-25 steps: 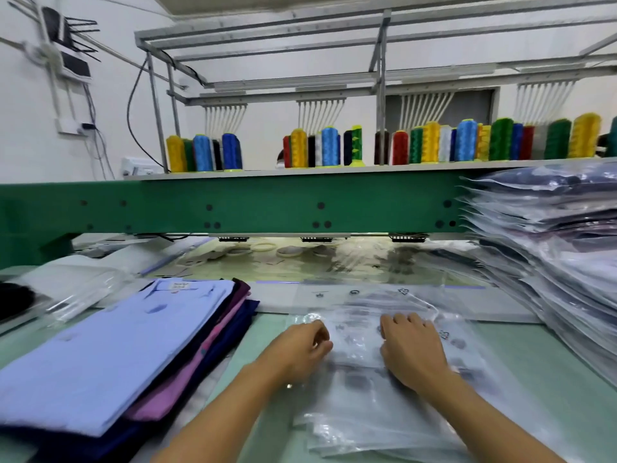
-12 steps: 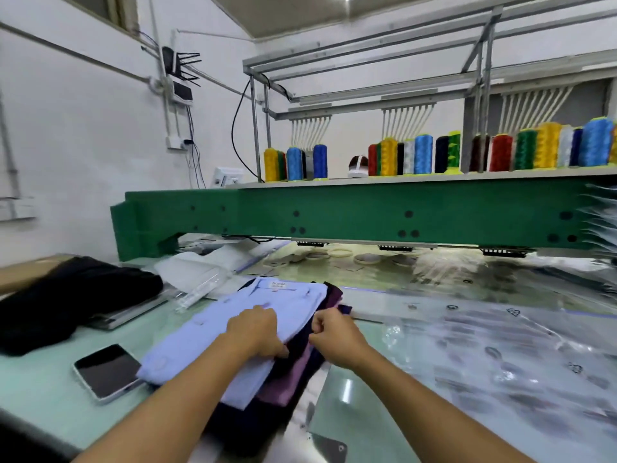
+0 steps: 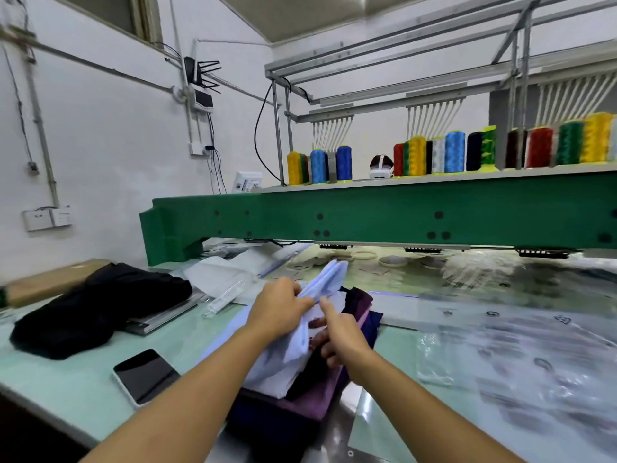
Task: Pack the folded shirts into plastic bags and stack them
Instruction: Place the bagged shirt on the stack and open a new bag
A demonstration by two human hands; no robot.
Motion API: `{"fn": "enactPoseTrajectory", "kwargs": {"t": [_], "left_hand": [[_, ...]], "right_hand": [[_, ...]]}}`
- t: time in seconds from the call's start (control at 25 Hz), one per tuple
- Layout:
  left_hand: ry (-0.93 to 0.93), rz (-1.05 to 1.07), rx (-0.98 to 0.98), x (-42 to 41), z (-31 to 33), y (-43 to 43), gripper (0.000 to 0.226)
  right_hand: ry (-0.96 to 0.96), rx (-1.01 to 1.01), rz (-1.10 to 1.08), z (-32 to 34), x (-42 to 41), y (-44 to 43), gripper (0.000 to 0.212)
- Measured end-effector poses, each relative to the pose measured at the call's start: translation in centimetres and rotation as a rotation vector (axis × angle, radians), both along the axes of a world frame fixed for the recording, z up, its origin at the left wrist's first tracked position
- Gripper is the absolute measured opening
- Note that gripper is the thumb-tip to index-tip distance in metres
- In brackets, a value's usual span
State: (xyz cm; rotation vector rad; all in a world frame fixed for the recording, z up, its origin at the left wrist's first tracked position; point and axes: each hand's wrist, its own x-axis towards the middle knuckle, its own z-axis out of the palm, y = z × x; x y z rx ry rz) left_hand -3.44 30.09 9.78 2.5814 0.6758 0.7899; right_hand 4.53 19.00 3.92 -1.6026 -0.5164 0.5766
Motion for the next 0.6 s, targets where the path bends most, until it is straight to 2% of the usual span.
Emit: {"fn": "enactPoseTrajectory", "kwargs": {"t": [0.08, 0.16, 0.2, 0.28, 0.32, 0.36, 0.44, 0.6], "left_hand": [[-0.008, -0.119, -0.127, 1.2, 0.5, -2.1, 0.037], [0.091, -0.213, -0.32, 2.0, -0.1, -3.3, 0.032], [0.164, -0.177, -0.314, 2.0, -0.6, -2.9, 0.031], [0.29, 0.093, -0.1, 1.2, -1.8, -0.9, 0.03], [0.362, 0.241, -0.019, 0.4, -2.3, 0.3, 0.037], [0.439, 0.336, -0.016, -0.3, -2.8, 1.4, 0.048], [0.52, 0.356, -0.075, -1.1, -3.2, 3.2, 0.066], [0.527, 0.245, -0.161, -1.3, -2.8, 4.5, 0.072]], "right_hand": [[0.258, 0.247, 0.008, 1.2, 0.6, 0.5, 0.06], [0.365, 0.368, -0.013, 1.7, 2.0, -0.2, 0.051], [0.34, 0.32, -0.044, 1.3, 2.6, -0.8, 0.046], [0.277, 0.134, -0.128, 0.0, 3.6, -2.4, 0.022], [0.25, 0.084, -0.161, -0.6, 3.9, -3.2, 0.013], [0.234, 0.07, -0.166, -1.2, 4.1, -3.8, 0.013], [0.207, 0.104, -0.147, -1.4, 4.5, -4.3, 0.023], [0.179, 0.18, -0.037, -1.7, 4.6, -4.4, 0.044]]}}
